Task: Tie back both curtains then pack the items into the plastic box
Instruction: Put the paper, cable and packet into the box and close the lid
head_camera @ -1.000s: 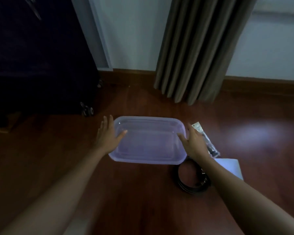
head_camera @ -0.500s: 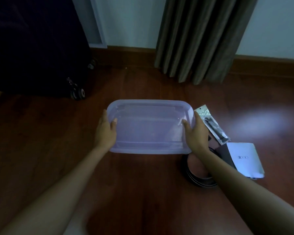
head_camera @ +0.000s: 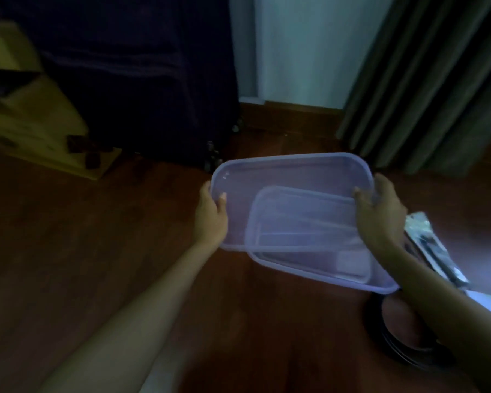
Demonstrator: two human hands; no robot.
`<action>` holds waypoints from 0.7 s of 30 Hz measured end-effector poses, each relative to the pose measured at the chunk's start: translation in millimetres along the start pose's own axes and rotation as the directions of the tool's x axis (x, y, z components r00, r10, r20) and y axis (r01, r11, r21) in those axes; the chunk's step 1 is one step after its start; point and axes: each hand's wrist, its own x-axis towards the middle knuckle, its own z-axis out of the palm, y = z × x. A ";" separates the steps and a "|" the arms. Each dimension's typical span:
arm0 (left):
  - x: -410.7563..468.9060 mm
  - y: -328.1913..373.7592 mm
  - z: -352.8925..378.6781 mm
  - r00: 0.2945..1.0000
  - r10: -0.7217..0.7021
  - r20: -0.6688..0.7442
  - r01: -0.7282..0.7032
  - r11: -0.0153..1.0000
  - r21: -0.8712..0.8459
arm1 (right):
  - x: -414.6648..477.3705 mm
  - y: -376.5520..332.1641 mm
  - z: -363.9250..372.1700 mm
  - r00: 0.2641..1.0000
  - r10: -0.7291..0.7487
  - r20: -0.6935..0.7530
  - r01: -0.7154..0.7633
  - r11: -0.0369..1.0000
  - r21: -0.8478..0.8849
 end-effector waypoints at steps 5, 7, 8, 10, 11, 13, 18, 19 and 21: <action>1.2 -47.8 -76.0 0.981 -0.077 -0.180 0.085 0.996 0.036 | -15.9 -53.6 71.7 0.974 -0.139 0.181 0.135 0.990 0.029; -5.1 -69.1 -101.0 0.962 -0.121 -0.245 0.142 0.987 0.073 | -28.6 -69.7 98.6 0.951 -0.158 0.264 0.147 0.987 0.062; -10.1 -80.4 -110.8 0.950 -0.145 -0.275 0.173 0.982 0.081 | -34.5 -75.7 112.1 0.938 -0.154 0.309 0.144 0.988 0.055; -22.5 -105.4 -126.1 0.929 -0.185 -0.322 0.223 0.971 0.085 | -50.3 -91.1 134.3 0.901 -0.155 0.405 0.170 0.986 -0.001; -29.3 -118.6 -131.4 0.922 -0.202 -0.331 0.242 0.967 0.084 | -57.3 -96.9 145.1 0.873 -0.177 0.455 0.213 0.977 -0.030; -41.4 -144.8 -138.8 0.919 -0.233 -0.317 0.280 0.954 0.110 | -67.3 -99.0 172.4 0.811 -0.230 0.537 0.327 0.940 -0.092; -59.9 -192.4 -143.1 0.907 -0.329 -0.261 0.380 0.909 0.173 | -93.7 -90.0 221.1 0.637 -0.194 0.746 0.537 0.806 -0.249; -62.0 -198.5 -142.7 0.907 -0.337 -0.253 0.389 0.902 0.190 | -97.9 -84.7 228.0 0.622 -0.167 0.765 0.554 0.784 -0.279; -66.3 -210.2 -139.0 0.910 -0.349 -0.226 0.400 0.883 0.246 | -103.2 -70.1 242.3 0.616 -0.160 0.771 0.583 0.751 -0.310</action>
